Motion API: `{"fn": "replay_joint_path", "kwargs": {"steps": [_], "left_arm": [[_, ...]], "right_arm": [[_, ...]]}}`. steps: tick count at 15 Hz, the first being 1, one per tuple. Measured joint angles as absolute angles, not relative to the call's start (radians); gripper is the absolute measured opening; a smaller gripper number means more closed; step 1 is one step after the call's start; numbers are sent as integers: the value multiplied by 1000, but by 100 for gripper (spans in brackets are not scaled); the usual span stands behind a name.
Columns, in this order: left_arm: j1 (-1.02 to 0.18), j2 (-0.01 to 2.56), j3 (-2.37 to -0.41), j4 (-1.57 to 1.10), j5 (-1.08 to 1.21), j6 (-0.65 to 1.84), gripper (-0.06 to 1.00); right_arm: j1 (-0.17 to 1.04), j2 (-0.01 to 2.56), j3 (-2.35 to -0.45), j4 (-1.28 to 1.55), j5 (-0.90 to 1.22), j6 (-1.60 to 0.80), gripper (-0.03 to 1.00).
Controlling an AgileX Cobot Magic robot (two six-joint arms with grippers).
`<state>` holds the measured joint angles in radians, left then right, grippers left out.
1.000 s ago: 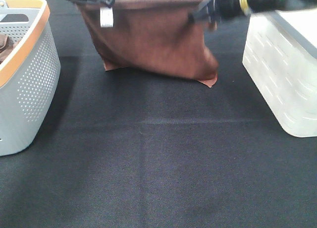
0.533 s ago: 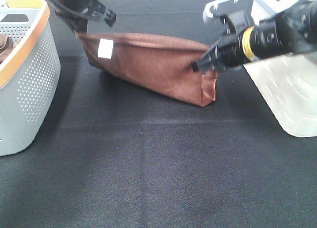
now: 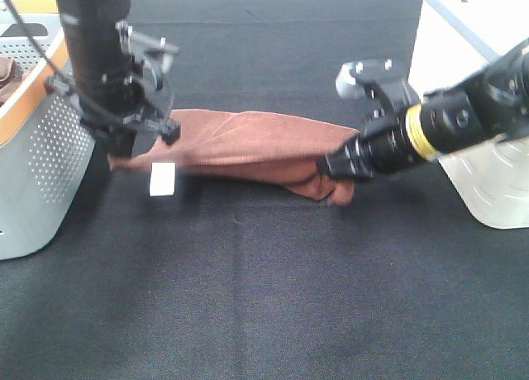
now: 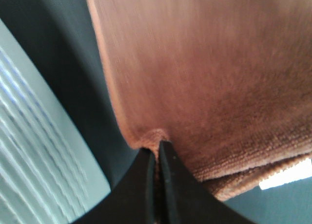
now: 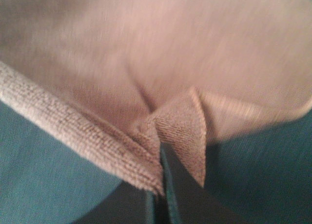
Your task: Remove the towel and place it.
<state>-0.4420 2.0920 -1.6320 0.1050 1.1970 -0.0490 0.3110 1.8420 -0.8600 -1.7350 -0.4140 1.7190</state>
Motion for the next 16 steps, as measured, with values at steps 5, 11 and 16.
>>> {"fn": "replay_joint_path", "kwargs": {"steps": [5,11,16], "left_arm": [[-442,2092,-1514,0,1191,-43,0],[-440,2030,-1373,-15,1197,-16,0],[-440,2017,-1367,-56,1200,-11,21]], "right_arm": [[311,1781,-744,-1735,-436,1748,0],[311,1775,-620,-1735,-420,1806,27],[311,1775,-604,-1735,-482,1913,69]]}}
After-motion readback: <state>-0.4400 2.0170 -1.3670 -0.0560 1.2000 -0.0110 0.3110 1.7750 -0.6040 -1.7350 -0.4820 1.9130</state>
